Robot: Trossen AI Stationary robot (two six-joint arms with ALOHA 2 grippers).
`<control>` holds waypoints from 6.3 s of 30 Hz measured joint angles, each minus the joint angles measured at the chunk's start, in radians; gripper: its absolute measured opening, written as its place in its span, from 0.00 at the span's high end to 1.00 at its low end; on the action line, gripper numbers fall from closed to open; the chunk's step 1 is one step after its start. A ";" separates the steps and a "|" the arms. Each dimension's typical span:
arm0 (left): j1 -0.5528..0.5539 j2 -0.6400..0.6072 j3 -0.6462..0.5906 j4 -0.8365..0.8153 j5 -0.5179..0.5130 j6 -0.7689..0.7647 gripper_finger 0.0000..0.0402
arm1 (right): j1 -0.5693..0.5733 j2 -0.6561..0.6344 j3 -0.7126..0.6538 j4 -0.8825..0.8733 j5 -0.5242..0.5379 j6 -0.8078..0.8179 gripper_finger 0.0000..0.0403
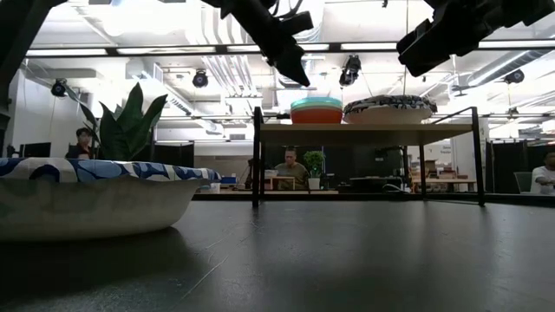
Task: Place and stack bowls onto a shelf
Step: Stack the white paper plate on top of the white paper plate on the shelf
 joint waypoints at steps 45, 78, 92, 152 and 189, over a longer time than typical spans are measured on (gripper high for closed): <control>-0.765 -0.575 -0.813 0.066 -0.333 -0.598 0.85 | 0.142 0.360 0.174 0.337 0.126 0.386 0.97; -0.763 -0.908 -1.112 0.292 -0.395 -0.544 0.88 | 0.134 1.109 0.850 0.046 0.302 0.326 0.57; -0.763 -0.909 -1.112 0.303 -0.395 -0.533 0.88 | 0.128 1.249 0.854 0.073 0.290 0.428 0.63; -0.763 -0.909 -1.110 0.329 -0.427 -0.489 0.88 | 0.135 1.140 0.883 -0.037 0.216 0.392 0.97; -0.763 -0.909 -1.110 0.337 -0.448 -0.481 0.88 | -0.934 0.321 0.823 -0.879 0.220 0.478 0.97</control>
